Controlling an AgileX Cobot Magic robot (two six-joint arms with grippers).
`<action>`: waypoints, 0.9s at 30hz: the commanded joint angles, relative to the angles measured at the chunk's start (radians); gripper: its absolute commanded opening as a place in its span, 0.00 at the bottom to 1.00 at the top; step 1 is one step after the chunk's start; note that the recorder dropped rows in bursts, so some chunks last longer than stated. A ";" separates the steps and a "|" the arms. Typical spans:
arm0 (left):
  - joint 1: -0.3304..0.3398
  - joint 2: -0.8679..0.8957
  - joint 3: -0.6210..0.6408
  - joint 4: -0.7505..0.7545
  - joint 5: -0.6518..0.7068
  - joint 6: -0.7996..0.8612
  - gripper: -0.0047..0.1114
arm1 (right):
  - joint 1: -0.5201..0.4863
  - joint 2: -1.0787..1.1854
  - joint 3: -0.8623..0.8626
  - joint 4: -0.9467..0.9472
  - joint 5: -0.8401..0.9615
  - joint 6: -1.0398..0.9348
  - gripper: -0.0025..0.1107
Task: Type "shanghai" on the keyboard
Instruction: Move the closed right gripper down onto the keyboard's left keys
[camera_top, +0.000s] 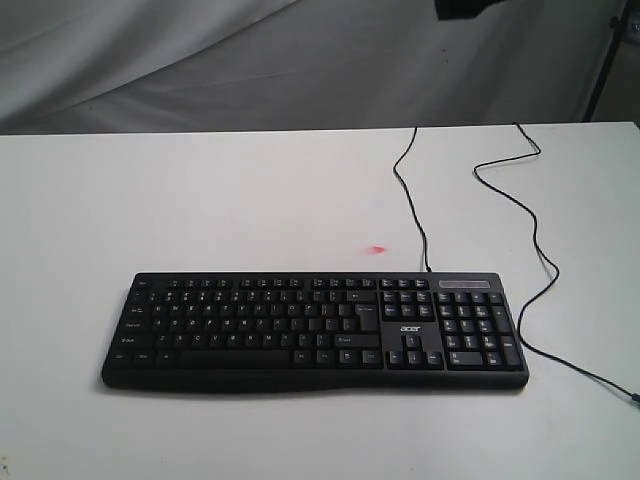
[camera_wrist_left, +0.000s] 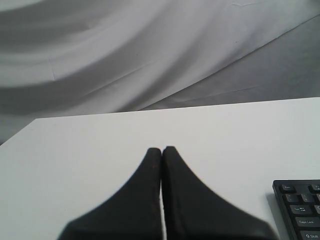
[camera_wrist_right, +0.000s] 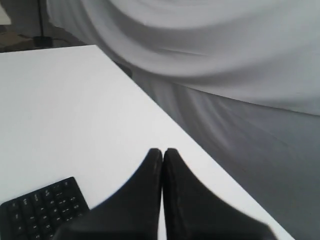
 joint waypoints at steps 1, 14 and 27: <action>-0.004 0.003 0.005 -0.001 -0.006 -0.003 0.05 | -0.008 0.078 -0.006 0.127 0.087 -0.186 0.02; -0.004 0.003 0.005 -0.001 -0.006 -0.003 0.05 | 0.098 0.284 -0.006 0.267 0.075 -0.458 0.02; -0.004 0.003 0.005 -0.001 -0.006 -0.003 0.05 | 0.309 0.488 -0.006 0.235 -0.025 -0.481 0.02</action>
